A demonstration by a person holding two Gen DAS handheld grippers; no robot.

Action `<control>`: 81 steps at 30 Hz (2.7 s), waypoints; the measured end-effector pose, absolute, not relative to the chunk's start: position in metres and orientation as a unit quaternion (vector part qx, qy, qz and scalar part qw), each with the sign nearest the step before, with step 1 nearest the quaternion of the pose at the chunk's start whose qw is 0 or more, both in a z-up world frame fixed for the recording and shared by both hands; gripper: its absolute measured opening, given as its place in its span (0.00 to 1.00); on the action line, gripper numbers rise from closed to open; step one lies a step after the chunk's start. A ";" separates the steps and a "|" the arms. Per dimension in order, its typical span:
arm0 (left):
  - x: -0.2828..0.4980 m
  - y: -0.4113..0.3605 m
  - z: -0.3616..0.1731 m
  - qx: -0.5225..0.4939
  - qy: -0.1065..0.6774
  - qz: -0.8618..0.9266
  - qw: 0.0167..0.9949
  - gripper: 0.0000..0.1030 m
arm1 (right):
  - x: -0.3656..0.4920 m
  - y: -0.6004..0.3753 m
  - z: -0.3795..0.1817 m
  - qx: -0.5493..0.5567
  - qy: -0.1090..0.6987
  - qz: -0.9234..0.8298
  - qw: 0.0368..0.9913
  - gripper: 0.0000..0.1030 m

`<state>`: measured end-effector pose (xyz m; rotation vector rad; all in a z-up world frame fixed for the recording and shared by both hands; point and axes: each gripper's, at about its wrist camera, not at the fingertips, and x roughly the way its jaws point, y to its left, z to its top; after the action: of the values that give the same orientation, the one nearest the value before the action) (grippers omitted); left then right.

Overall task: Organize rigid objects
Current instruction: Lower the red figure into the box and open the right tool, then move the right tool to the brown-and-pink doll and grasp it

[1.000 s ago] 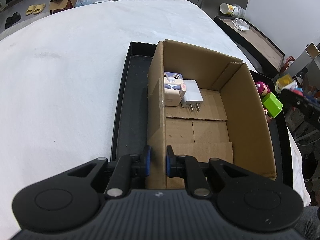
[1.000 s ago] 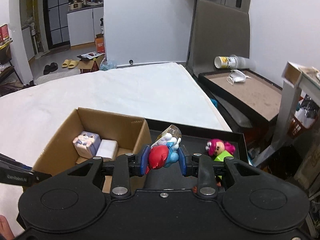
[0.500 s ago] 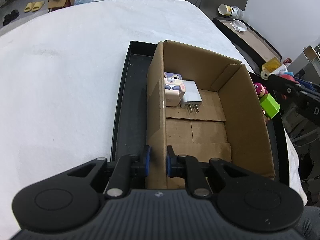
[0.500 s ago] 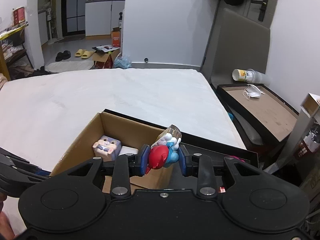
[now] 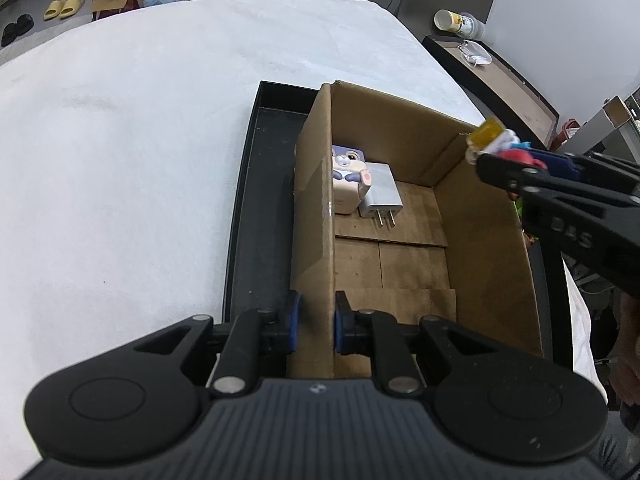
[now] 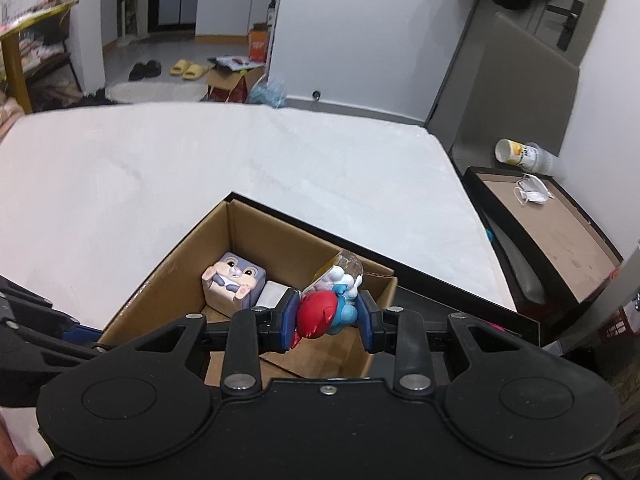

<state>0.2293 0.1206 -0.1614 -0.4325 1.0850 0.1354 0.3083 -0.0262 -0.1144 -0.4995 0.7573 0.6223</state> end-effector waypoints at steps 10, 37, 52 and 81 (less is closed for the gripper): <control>0.230 0.124 -0.162 -0.210 0.514 0.062 0.829 0.15 | 0.317 -0.009 -0.132 -0.295 0.383 0.298 0.823 0.30; 0.229 0.116 -0.153 -0.194 0.506 0.078 0.837 0.16 | 0.319 -0.082 -0.091 -0.230 0.378 0.250 0.861 0.44; 0.228 0.113 -0.151 -0.183 0.503 0.079 0.841 0.13 | 0.323 -0.148 -0.113 -0.163 0.408 0.199 0.876 0.51; 0.232 0.115 -0.156 -0.182 0.512 0.080 0.836 0.13 | 0.363 -0.173 -0.193 -0.045 0.476 0.143 0.866 0.71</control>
<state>0.2323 0.1147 -0.1562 -0.3861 1.0834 0.1695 0.3633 -0.1729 -0.1932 -0.0943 0.9978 0.2991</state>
